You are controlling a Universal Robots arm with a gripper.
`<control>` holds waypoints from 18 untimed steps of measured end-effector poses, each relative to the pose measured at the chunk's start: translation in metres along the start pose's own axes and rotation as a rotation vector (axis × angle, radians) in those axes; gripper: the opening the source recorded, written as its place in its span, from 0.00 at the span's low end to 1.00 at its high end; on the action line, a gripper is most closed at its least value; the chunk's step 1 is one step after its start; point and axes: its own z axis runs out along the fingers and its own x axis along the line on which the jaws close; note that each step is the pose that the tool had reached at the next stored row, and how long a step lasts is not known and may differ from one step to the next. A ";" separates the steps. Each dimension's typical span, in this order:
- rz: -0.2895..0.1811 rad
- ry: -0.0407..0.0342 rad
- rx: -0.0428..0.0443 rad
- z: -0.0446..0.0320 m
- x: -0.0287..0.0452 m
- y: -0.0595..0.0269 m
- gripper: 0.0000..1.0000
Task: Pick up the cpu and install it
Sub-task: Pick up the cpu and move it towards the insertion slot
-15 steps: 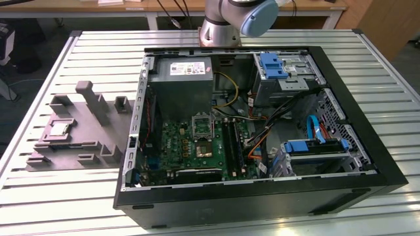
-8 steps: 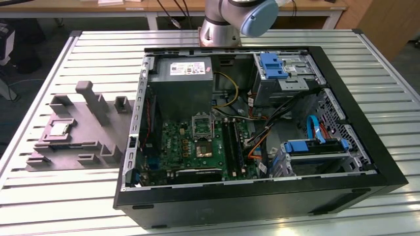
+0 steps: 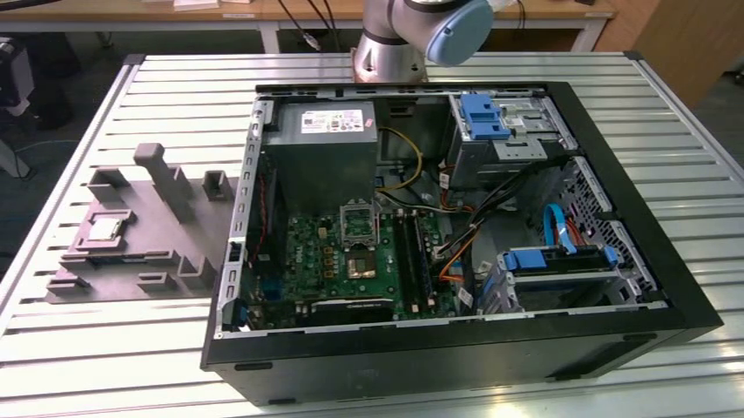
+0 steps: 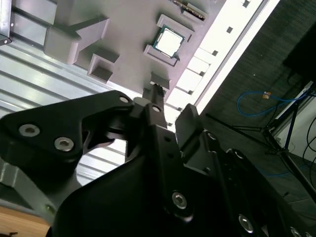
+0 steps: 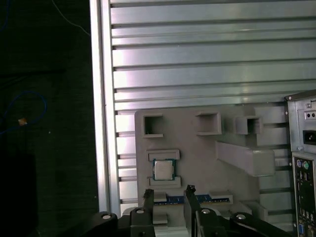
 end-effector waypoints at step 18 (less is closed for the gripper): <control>-0.048 0.0042 -0.0026 0.0085 0.0004 0.0015 0.53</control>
